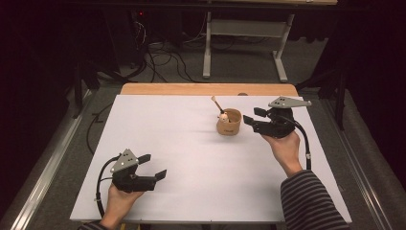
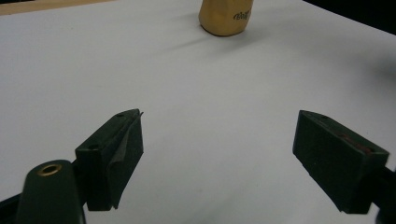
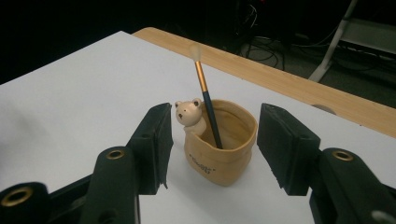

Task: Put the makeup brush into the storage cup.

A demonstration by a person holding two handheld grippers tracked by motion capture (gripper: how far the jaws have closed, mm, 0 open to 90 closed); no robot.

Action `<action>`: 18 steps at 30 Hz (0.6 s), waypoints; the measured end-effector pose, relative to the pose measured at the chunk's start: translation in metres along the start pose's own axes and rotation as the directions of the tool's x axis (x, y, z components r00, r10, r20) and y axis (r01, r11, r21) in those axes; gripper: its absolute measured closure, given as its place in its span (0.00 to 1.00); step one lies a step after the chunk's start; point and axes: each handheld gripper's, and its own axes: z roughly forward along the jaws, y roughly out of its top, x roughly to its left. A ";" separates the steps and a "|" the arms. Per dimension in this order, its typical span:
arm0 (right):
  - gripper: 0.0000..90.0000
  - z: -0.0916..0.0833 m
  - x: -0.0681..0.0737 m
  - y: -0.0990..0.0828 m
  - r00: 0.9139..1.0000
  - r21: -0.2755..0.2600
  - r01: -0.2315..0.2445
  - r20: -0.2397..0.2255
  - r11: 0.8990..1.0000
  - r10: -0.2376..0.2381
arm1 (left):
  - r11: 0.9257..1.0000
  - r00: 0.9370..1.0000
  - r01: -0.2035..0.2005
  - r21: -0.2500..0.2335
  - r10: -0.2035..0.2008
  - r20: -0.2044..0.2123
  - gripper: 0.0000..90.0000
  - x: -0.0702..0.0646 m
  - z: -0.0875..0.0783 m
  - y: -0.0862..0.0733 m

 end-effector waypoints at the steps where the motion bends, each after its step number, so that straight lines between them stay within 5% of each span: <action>1: 0.52 0.000 0.000 -0.001 1.000 -0.002 0.002 -0.002 1.000 -0.002 | 1.000 1.000 0.000 0.001 0.000 0.000 0.19 0.000 0.000 0.000; 18: 0.52 -0.012 0.002 -0.011 1.000 -0.016 0.002 -0.015 1.000 -0.002 | 1.000 1.000 -0.006 0.007 0.006 0.001 0.19 0.000 0.000 0.000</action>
